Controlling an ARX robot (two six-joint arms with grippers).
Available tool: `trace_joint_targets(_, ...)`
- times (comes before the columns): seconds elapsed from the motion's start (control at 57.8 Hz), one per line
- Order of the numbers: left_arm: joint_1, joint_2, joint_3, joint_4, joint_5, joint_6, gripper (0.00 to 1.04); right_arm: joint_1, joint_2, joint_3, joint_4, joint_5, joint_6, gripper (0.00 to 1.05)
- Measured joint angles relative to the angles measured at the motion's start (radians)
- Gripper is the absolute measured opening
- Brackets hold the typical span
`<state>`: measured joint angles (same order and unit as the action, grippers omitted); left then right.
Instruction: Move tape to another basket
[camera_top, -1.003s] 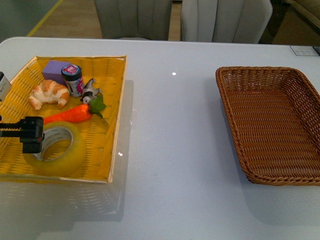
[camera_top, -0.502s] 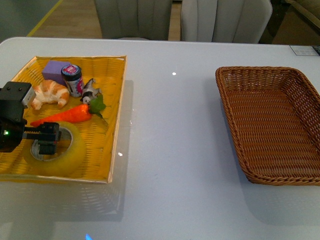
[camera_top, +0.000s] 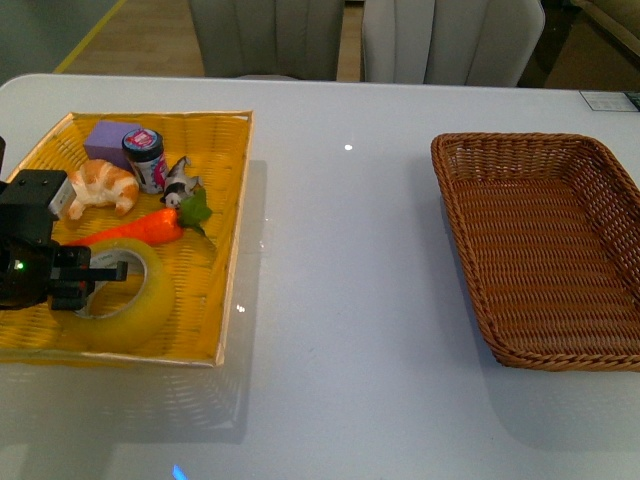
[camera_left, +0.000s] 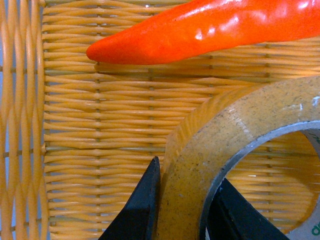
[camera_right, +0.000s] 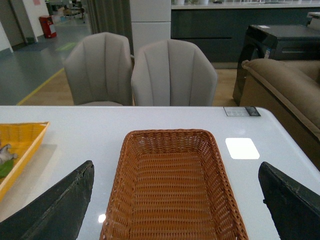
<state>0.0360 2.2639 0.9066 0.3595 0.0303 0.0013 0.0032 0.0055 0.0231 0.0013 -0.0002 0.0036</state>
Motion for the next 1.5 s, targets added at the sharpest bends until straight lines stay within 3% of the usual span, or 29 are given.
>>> trace_joint_targets(0.259,0.0,-0.206,-0.024,-0.057,0.116,-0.079,0.16,0.0,0.0,0.0,0.0,0.0,0.0,0.96)
trace_joint_targets(0.398,-0.054,-0.335,0.001,-0.111,0.138,-0.134,0.16,0.0,0.0,0.0,0.0,0.0,0.0,0.96)
trace_joint_targets(0.899,-0.5,-0.454,0.118,-0.158,0.108,-0.301,0.16,0.0,0.0,0.0,0.0,0.0,0.0,0.96)
trace_joint_targets(1.159,-0.605,-0.454,0.118,-0.15,0.085,-0.353,0.16,0.0,0.0,0.0,0.0,0.0,0.0,0.96)
trace_joint_targets(1.245,-0.617,-0.454,0.118,-0.15,0.078,-0.361,0.16,0.057,0.166,0.109,-0.257,0.158,0.094,0.96)
trace_joint_targets(1.297,-0.621,-0.454,0.118,-0.15,0.074,-0.363,0.16,0.081,0.286,0.167,-0.344,0.177,0.148,0.96)
trace_joint_targets(1.505,-0.635,-0.454,0.12,-0.151,0.074,-0.367,0.16,0.174,0.61,0.293,-0.162,0.043,0.281,0.96)
